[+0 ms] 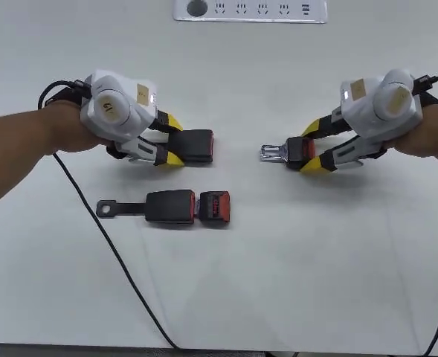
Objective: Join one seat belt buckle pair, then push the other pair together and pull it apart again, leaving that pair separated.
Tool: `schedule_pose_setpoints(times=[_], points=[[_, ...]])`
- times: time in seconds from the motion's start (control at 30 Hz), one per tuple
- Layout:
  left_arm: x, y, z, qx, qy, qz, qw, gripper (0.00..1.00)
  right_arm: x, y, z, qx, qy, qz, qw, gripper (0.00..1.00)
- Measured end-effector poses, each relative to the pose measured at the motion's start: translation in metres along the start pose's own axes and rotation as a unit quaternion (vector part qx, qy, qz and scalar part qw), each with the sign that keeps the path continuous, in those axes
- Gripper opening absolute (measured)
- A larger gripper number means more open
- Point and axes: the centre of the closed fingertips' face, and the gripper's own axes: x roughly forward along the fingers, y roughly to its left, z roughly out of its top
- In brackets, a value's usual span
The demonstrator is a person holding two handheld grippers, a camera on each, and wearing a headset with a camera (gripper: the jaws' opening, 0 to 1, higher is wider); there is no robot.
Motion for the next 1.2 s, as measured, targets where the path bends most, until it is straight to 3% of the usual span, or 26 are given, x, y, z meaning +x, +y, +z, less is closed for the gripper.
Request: schedule_pose_setpoints(times=[0.4, 1.2], points=[[0.0, -0.001, 0.001, 0.002, 0.001, -0.001, 1.0, 0.33, 0.016, -0.001, 0.024, 0.0, -0.014, 0.001, 0.9999, 0.33], [0.0, 0.0, 0.001, 0.002, 0.004, 0.0, 1.0, 0.33, 0.048, -0.002, 0.067, -0.012, -0.013, 0.005, 0.9998, 0.33]])
